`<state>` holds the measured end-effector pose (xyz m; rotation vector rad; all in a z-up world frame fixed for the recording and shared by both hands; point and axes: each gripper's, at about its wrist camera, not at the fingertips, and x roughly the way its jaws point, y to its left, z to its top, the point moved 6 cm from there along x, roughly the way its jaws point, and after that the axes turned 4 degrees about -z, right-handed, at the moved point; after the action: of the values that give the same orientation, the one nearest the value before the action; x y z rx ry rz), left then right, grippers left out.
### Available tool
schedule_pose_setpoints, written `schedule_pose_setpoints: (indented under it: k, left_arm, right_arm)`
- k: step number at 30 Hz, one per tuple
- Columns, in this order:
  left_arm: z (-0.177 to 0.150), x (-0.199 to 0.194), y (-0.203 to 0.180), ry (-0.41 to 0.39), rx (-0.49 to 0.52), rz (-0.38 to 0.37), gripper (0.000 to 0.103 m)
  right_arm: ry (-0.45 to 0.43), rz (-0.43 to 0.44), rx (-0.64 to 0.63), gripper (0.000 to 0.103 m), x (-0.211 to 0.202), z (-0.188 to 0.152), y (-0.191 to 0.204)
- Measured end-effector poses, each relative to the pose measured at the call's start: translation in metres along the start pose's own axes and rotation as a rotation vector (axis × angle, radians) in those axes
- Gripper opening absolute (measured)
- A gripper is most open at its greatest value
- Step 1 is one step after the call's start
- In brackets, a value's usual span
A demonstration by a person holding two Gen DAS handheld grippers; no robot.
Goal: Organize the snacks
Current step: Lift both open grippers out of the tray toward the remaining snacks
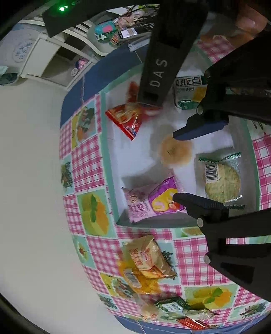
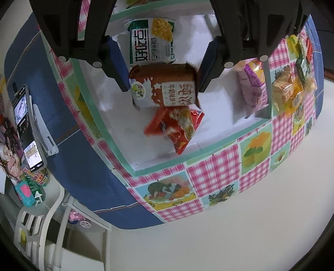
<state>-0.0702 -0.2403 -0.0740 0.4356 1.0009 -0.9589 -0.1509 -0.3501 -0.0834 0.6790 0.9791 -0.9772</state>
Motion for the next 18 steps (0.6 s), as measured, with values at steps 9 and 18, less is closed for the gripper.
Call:
schedule_pose_setpoints:
  k: [9,18]
  left_arm:
    - [0.013,-0.028,0.039,-0.023,-0.106,0.048,0.061]
    - [0.008,-0.036,0.100,-0.016,-0.256,0.112,0.062]
  right_arm:
    - [-0.051,0.008,-0.014,0.076,-0.035,0.008,0.008]
    - [-0.043,0.021,-0.076,0.076,-0.040,0.000,0.028]
